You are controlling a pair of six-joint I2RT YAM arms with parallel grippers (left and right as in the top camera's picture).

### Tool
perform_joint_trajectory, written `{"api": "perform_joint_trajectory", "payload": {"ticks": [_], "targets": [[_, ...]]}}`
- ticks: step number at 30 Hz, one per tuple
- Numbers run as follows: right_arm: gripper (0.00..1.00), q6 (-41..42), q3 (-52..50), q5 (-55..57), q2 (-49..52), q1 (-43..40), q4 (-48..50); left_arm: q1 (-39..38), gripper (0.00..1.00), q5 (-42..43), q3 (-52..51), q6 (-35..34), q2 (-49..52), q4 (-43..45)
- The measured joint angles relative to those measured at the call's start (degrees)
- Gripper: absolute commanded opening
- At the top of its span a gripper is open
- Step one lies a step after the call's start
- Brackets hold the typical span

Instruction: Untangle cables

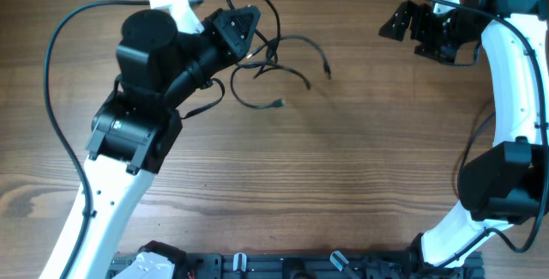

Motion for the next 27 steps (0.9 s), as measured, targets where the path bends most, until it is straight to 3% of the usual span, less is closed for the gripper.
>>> {"api": "perform_joint_trajectory", "payload": {"ticks": [7, 11, 15, 20, 27], "targets": [[0.99, 0.0, 0.0, -0.9, 0.0, 4.4, -0.4, 0.0, 0.04, -0.2, 0.0, -0.2, -1.2, 2.4], [0.99, 1.8, 0.0, -3.7, 0.0, 11.4, 1.5, 0.0, 0.04, -7.3, 0.3, -4.6, -1.3, -7.0], [0.99, 4.2, 0.0, -4.8, 0.0, 18.3, 3.5, 0.4, 0.04, -17.5, 0.3, -13.2, -0.3, -18.0], [0.98, 4.2, 0.0, -3.5, 0.0, 26.2, 5.6, 2.3, 0.04, -19.7, 0.3, -20.8, 0.5, -16.8], [0.89, 7.8, -3.1, -4.1, -0.1, 29.1, 8.6, 4.8, 0.04, -15.6, 0.3, -23.6, 0.5, -11.1]]}}
